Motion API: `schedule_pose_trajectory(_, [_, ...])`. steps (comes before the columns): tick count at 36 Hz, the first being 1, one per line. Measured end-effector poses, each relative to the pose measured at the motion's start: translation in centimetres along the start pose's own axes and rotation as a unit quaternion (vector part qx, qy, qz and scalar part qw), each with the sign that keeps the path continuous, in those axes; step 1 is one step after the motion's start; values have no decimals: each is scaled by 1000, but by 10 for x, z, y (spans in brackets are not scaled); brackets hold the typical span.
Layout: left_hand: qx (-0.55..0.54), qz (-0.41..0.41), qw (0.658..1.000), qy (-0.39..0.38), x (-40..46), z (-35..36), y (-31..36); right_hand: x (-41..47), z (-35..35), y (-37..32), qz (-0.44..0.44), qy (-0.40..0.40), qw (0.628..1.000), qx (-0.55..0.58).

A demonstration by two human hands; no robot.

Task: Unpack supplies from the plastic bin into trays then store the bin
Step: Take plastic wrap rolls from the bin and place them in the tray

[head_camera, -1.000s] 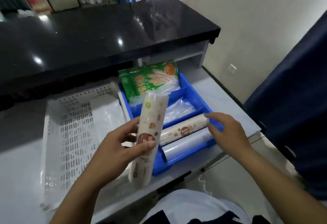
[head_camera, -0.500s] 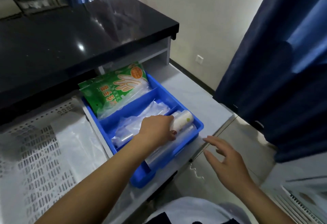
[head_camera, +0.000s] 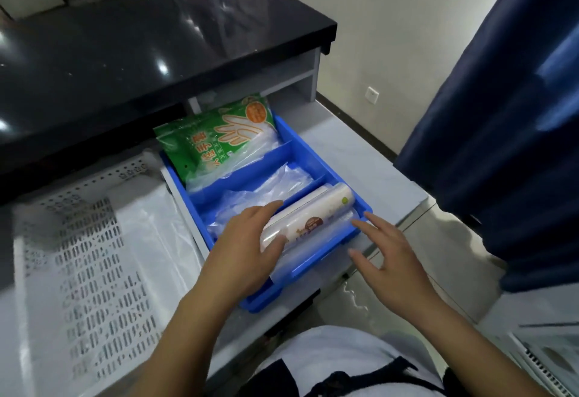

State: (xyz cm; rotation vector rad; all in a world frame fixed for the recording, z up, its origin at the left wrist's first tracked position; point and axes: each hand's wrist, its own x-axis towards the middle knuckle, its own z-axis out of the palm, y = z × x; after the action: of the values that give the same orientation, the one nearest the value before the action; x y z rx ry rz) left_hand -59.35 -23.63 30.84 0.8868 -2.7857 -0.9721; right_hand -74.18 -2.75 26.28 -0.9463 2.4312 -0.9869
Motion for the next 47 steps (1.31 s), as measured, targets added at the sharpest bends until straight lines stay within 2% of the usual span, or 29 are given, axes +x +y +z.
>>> schedule_pose_trajectory(5, [-93,-54,992,66,-40,21,-4,16,4,-9,-42,-37,998,-31])
schedule_pose_trajectory(10, [-195,-107,974,47,-55,45,2,26,9,-4,-54,-71,992,-87])
schedule_pose_trajectory(16, [-184,-147,969,74,-49,57,14,29,2,5,-90,-109,986,-91])
schedule_pose_trajectory(24, [-123,-164,971,119,-54,67,39,30,-29,19,-159,-210,963,-65])
schedule_pose_trajectory(27, [-117,-177,961,177,-65,73,55,31,-47,18,-197,-231,952,-44])
schedule_pose_trajectory(33, [-92,-212,921,313,-121,107,98,18,-59,13,-294,-253,922,3])
schedule_pose_trajectory(37, [-113,-265,886,364,-166,147,121,-10,-37,22,-283,-333,897,61])
schedule_pose_trajectory(43, [-72,-438,822,357,-255,213,136,-62,6,54,-285,-483,828,-5])
schedule_pose_trajectory(47, [-65,-575,743,337,-317,236,148,-89,17,59,-294,-543,786,-34])
